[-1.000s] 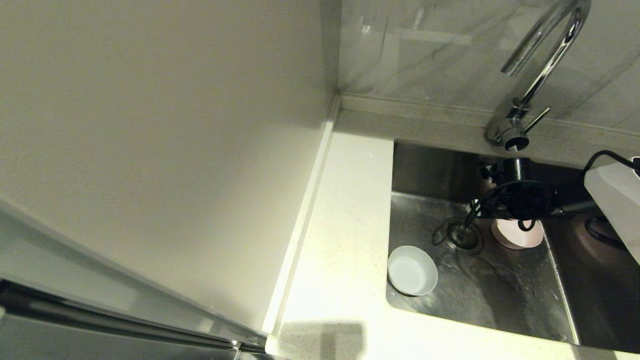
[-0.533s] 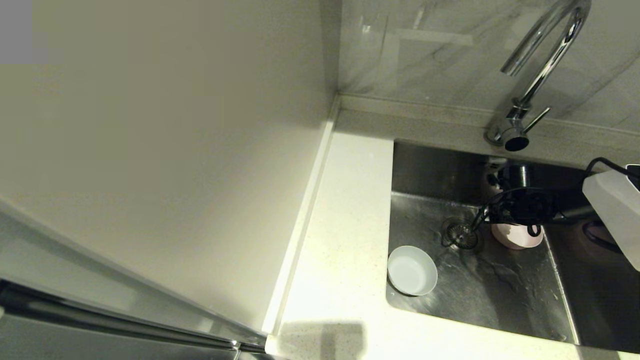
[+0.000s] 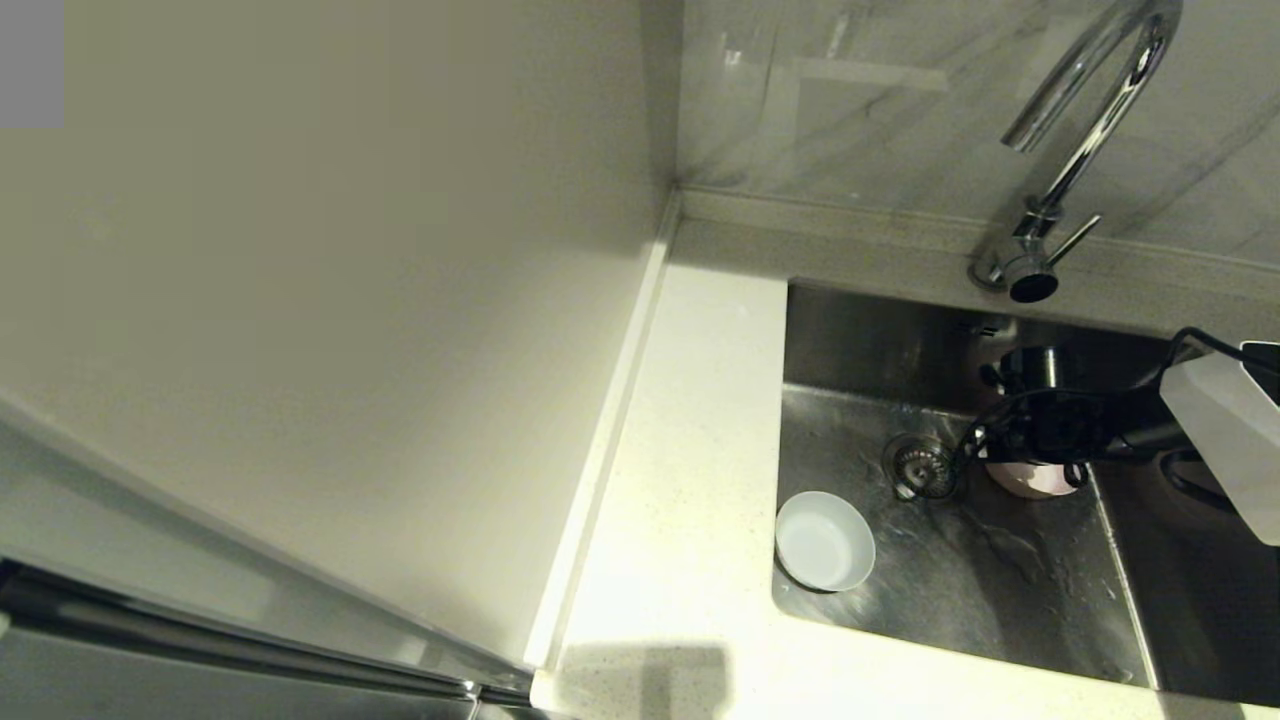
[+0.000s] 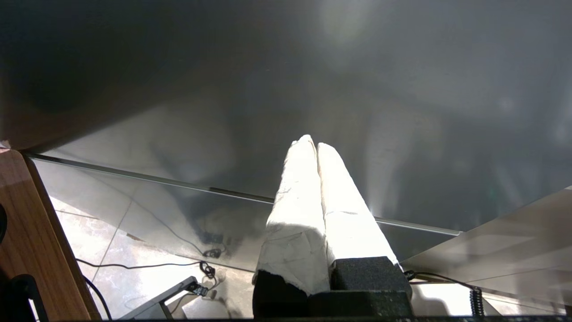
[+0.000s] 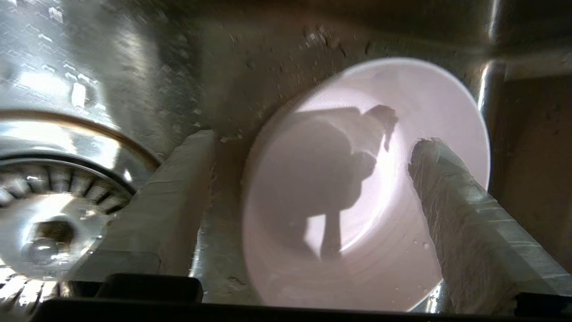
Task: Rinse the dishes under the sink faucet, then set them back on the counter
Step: Put a bowl back to the table from the sink
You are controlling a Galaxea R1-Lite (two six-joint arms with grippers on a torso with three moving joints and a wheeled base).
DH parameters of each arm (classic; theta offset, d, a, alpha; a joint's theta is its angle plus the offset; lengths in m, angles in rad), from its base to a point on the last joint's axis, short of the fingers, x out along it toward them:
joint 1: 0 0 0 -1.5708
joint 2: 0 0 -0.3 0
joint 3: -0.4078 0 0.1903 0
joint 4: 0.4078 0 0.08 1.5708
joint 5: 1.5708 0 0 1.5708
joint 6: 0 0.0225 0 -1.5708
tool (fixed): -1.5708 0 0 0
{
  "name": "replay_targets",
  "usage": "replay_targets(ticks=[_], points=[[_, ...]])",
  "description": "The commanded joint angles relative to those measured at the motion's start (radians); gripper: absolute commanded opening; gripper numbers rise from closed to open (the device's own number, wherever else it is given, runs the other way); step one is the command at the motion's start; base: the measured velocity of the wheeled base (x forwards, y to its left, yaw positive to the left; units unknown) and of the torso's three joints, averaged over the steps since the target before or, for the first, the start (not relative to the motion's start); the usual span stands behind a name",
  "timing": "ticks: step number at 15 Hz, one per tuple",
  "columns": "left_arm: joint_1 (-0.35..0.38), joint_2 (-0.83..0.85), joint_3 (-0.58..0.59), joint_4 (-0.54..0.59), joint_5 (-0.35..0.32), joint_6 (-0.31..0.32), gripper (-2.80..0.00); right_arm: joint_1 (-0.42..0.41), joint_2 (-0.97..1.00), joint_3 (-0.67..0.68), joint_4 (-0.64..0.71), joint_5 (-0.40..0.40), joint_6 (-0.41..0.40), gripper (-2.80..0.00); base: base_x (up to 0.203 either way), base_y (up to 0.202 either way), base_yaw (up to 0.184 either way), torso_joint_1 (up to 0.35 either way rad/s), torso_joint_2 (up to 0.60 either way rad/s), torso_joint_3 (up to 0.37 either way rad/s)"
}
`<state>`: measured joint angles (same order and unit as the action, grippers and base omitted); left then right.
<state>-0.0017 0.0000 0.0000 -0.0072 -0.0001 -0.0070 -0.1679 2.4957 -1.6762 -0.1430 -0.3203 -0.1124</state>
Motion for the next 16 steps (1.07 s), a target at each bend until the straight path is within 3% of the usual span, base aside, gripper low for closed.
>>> replay_targets(ticks=[1, 3, 12, 16], points=[[0.000, 0.000, 0.003, 0.000, 0.000, -0.001, -2.80, -0.004, 0.008, 0.009, -0.001, -0.002, -0.014, -2.80, 0.000, 0.000, 0.000, 0.000, 0.00, 0.000], [0.000, 0.000, 0.003, 0.000, 0.000, -0.001, -2.80, -0.005, 0.006, 0.012, 0.002, -0.002, -0.058, -2.80, 0.000, 0.000, 0.000, 0.000, 0.00, 0.000], [0.000, 0.000, 0.003, 0.000, 0.000, -0.001, -2.80, -0.031, -0.062, 0.113, 0.000, 0.012, -0.052, -2.80, 0.000, 0.000, 0.000, 0.000, 0.00, 0.000], [0.000, 0.000, 0.003, 0.000, 0.000, -0.001, -2.80, -0.035, -0.144, 0.217, 0.004, 0.063, -0.031, -2.80, 0.000, 0.000, 0.000, 0.000, 0.00, 0.000]])
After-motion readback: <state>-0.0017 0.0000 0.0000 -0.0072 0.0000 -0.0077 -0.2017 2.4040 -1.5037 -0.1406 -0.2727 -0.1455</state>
